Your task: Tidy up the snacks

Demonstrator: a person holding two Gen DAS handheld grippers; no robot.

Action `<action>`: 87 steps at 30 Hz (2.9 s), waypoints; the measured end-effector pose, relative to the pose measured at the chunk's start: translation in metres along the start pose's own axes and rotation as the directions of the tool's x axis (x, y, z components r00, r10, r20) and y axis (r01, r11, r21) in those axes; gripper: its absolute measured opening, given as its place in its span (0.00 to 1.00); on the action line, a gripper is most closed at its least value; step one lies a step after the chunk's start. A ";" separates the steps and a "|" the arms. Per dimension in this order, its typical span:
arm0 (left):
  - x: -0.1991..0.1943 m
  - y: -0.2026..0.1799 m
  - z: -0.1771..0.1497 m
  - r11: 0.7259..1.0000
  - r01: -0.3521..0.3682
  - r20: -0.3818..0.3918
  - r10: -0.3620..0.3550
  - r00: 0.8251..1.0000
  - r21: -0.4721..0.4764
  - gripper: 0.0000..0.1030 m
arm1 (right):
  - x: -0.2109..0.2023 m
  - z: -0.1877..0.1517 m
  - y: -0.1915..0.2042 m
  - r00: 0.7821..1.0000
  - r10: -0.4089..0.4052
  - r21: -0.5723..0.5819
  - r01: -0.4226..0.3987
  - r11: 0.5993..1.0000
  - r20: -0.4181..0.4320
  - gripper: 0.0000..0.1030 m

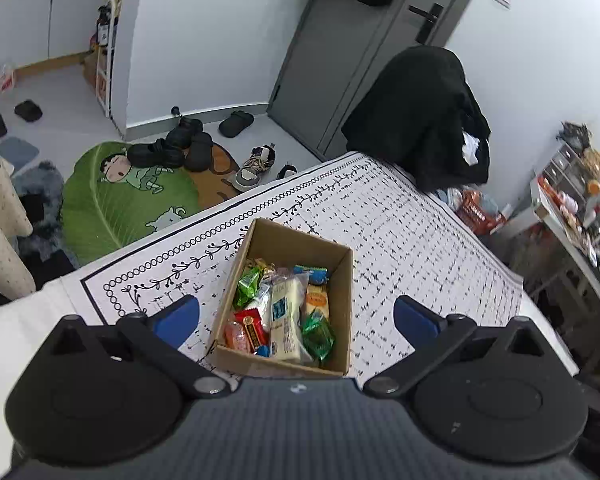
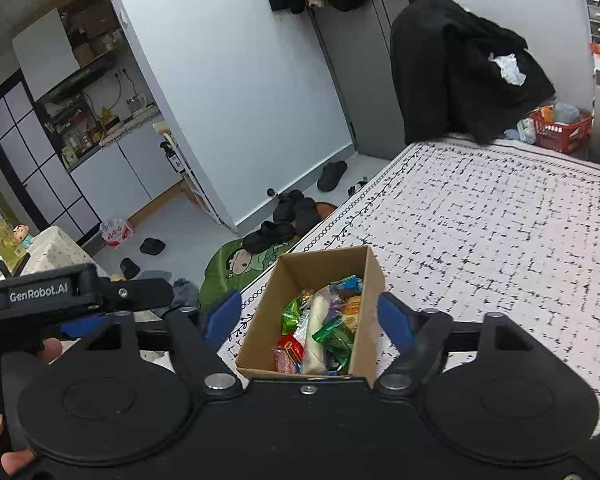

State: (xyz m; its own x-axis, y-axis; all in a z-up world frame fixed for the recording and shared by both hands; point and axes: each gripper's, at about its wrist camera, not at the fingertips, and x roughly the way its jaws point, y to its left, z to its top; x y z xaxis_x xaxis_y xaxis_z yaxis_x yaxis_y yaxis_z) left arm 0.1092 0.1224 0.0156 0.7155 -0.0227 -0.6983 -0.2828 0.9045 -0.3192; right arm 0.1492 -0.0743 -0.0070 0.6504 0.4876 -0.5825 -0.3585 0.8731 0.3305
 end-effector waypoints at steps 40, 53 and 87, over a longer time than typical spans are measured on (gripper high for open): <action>-0.104 -0.037 -0.094 0.977 0.004 0.075 -0.021 0.997 0.214 1.00 | -0.119 -0.044 -0.012 0.996 -0.038 0.011 0.037 0.999 0.080 1.00; -0.114 -0.033 -0.098 0.975 -0.007 0.083 -0.012 0.996 0.221 1.00 | -0.128 -0.049 -0.007 0.997 -0.035 -0.013 0.036 0.999 0.071 1.00; -0.114 -0.039 -0.099 0.973 -0.009 0.082 -0.011 0.997 0.230 1.00 | -0.126 -0.049 0.001 0.997 -0.060 -0.048 0.062 0.997 0.043 1.00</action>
State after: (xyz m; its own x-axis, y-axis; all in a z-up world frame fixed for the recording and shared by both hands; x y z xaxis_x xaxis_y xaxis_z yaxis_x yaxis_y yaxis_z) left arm -0.0243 0.0477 0.0443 0.7686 0.0029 -0.6397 -0.1347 0.9783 -0.1574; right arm 0.0339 -0.1346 0.0305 0.6991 0.4335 -0.5686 -0.3490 0.9010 0.2578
